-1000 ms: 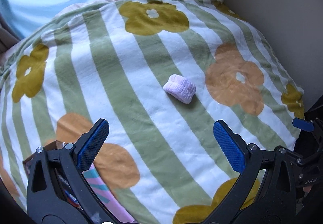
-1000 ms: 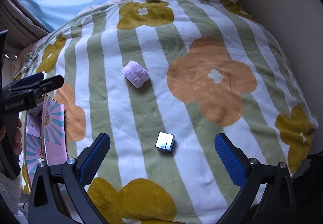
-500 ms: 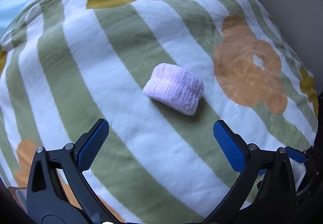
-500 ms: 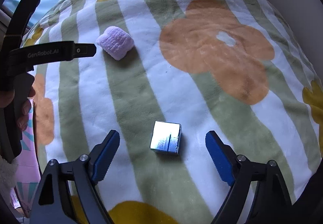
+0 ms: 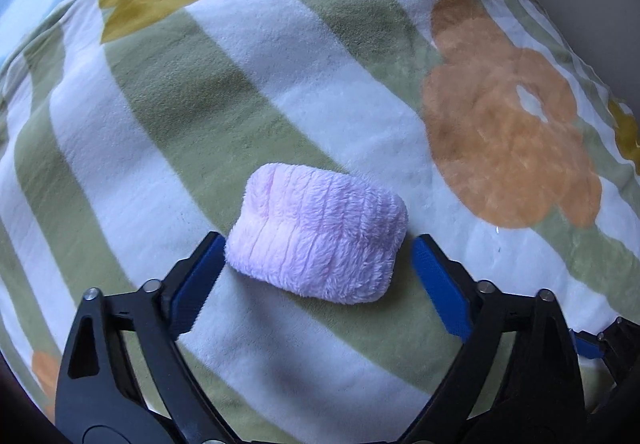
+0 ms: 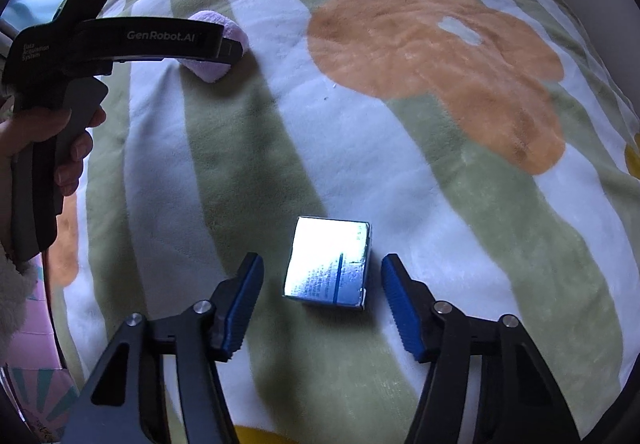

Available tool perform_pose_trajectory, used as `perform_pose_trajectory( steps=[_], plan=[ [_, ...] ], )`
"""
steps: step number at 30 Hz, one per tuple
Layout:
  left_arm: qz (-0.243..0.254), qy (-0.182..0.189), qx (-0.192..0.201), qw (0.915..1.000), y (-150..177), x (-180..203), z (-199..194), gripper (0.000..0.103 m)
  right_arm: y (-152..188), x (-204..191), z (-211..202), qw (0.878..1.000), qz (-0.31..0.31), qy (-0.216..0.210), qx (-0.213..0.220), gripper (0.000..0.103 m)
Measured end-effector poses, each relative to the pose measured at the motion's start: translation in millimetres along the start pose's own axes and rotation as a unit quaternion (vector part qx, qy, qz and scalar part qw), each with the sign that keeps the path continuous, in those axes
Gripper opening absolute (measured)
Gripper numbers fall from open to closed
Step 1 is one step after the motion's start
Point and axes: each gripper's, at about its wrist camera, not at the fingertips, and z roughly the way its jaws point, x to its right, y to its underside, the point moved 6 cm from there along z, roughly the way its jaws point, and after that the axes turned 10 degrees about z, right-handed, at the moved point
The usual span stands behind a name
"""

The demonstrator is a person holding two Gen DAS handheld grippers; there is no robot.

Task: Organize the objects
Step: 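Grasp the pink hair tie with left tool while right tool grasps the blue box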

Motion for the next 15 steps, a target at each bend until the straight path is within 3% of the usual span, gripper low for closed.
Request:
perform_pose_trajectory(
  steps=[1,2,5,15],
  plan=[
    [0.001,0.002,-0.002,1.0,0,0,2,0.069,0,1,0,1.0,-0.001,0.003,-0.001,0.04],
    [0.002,0.005,-0.004,1.0,0,1,3,0.069,-1,2,0,1.0,0.0,0.005,0.0,0.036],
    [0.003,0.007,0.006,1.0,-1,0,-1,0.057,-3,7,-4,1.0,0.005,0.001,0.004,0.035],
    [-0.004,0.016,0.011,0.9998,-6,-4,-25,0.044,-11,14,-26,1.0,-0.002,-0.004,0.01,0.034]
  ],
)
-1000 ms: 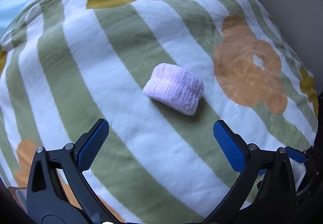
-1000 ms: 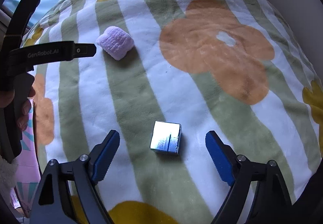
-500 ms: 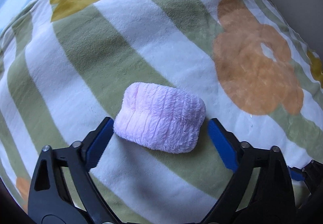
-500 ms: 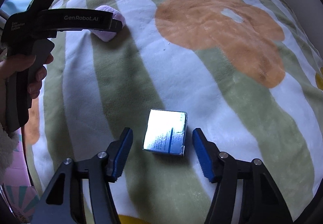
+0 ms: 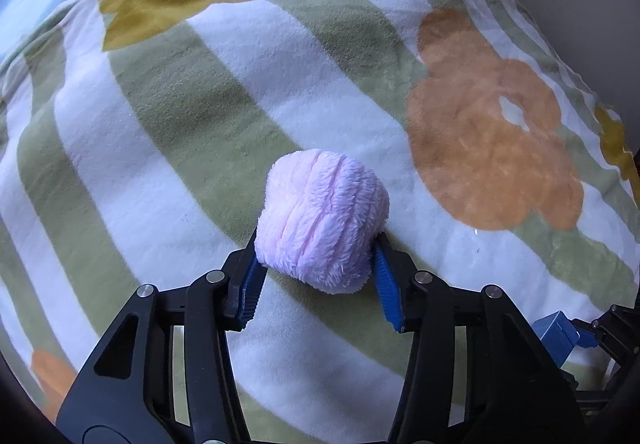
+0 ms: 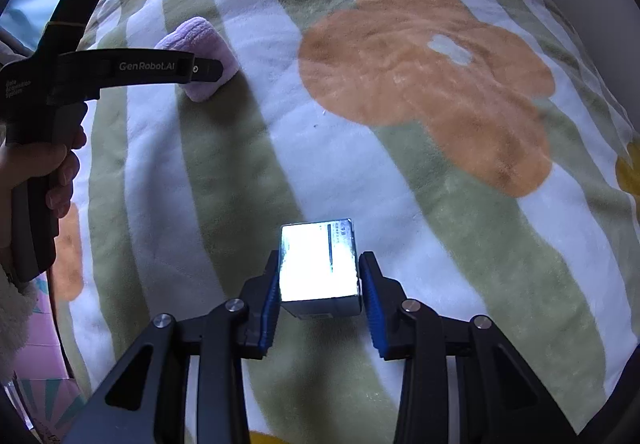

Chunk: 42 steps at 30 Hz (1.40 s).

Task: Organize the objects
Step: 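Grasp the pink hair tie with left tool while right tool grasps the blue box, then carry the hair tie with left tool while right tool carries the blue box to the box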

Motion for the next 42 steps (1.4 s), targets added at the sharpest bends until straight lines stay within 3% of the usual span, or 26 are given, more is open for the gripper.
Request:
perform_pose_trajectory(
  steps=[9,21,27,32,37,42],
  plan=[
    [-0.02,-0.013,0.016,0.9996,-5,-2,-65,0.044,-27,-35,-38,0.999,-0.023,-0.017,0.016,0.034],
    [-0.128,-0.052,0.038,0.9897,29,-7,-199,0.044,-65,-77,-129,0.993,-0.101,-0.051,0.042,0.034],
    [-0.172,-0.105,0.04,0.9787,64,-1,-261,0.044,-65,-103,-161,0.983,-0.16,-0.077,0.039,0.034],
    [-0.238,-0.131,0.036,0.9617,100,5,-294,0.044,-57,-122,-172,0.975,-0.195,-0.107,0.016,0.034],
    [-0.297,-0.153,0.031,0.942,136,13,-309,0.044,-43,-131,-173,0.968,-0.222,-0.117,0.004,0.034],
    [-0.315,-0.161,0.026,0.935,153,23,-314,0.044,-34,-137,-178,0.961,-0.248,-0.12,0.001,0.034]
  ],
)
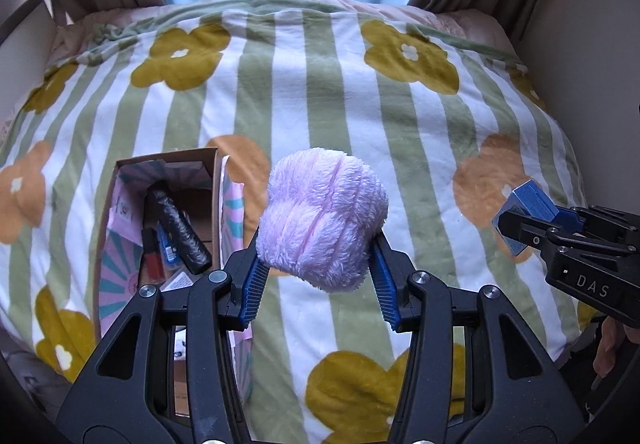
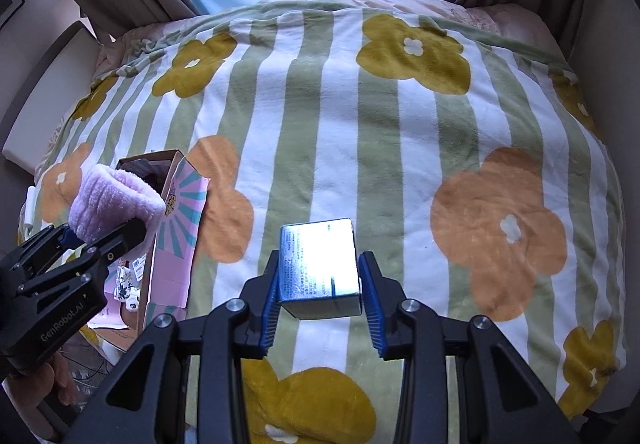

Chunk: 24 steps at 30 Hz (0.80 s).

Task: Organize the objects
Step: 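Carry the hair tie with left tool while right tool carries the blue box to the box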

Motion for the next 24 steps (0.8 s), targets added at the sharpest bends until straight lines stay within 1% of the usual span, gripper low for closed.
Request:
perform_pose_trajectory(
  steps=[8,12,18,24],
  plan=[
    [-0.02,-0.012,-0.001,0.9997,6,-10,-10,0.044,-4,-15,-4,0.999,-0.032,-0.014,-0.002,0.034],
    [-0.039,-0.029,-0.002,0.9988,13,-29,-17,0.044,-9,-36,-3,0.998,-0.059,-0.027,-0.006,0.034],
    [-0.097,-0.067,-0.005,0.993,34,-82,-34,0.044,-18,-90,2,0.991,-0.118,-0.056,-0.009,0.034],
    [-0.163,-0.1,-0.023,0.9813,72,-130,-45,0.044,-22,-158,18,0.977,-0.191,-0.091,-0.03,0.034]
  ],
)
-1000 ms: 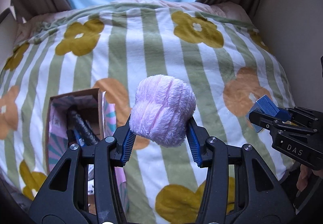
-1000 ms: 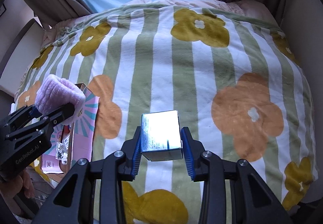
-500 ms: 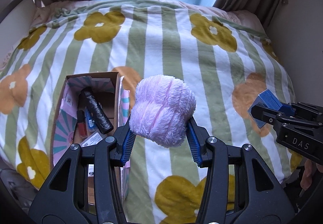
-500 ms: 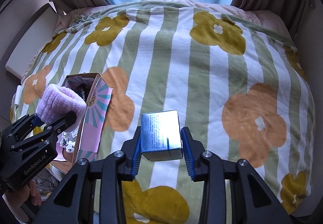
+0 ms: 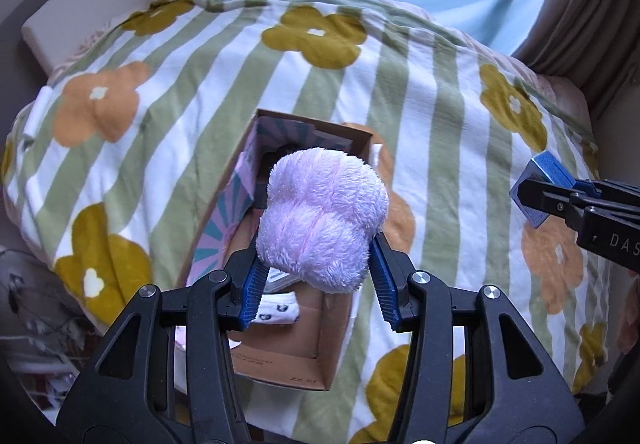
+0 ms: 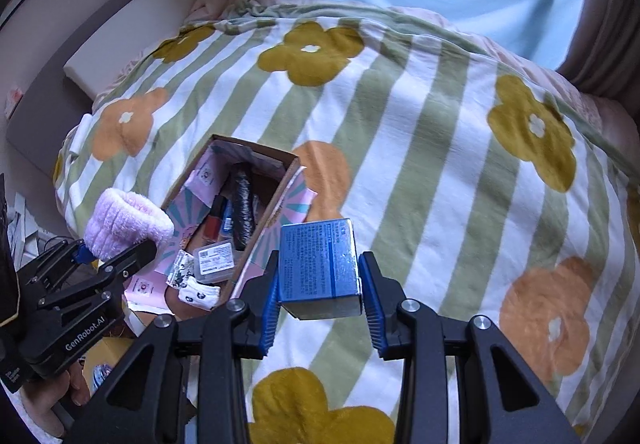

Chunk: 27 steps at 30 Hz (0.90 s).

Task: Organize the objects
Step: 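Carry the hair tie with left tool while right tool carries the blue box to the box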

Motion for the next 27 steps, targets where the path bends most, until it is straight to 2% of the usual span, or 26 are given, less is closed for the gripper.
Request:
perform_pose_trajectory(
  steps=[7,12,21,27],
  plan=[
    [-0.064,-0.018,-0.045,0.9968,39,-47,25,0.044,-26,-57,49,0.996,-0.075,-0.032,-0.033,0.034],
    [-0.093,-0.018,-0.073,0.9928,58,-58,53,0.044,-38,-91,100,0.99,-0.117,-0.045,-0.066,0.034],
    [-0.112,-0.004,-0.099,0.9887,52,-63,115,0.044,-39,-132,194,0.973,-0.185,-0.058,-0.128,0.034],
    [-0.116,0.001,-0.124,0.9855,52,-63,147,0.044,-37,-144,233,0.963,-0.213,-0.062,-0.152,0.034]
  ],
)
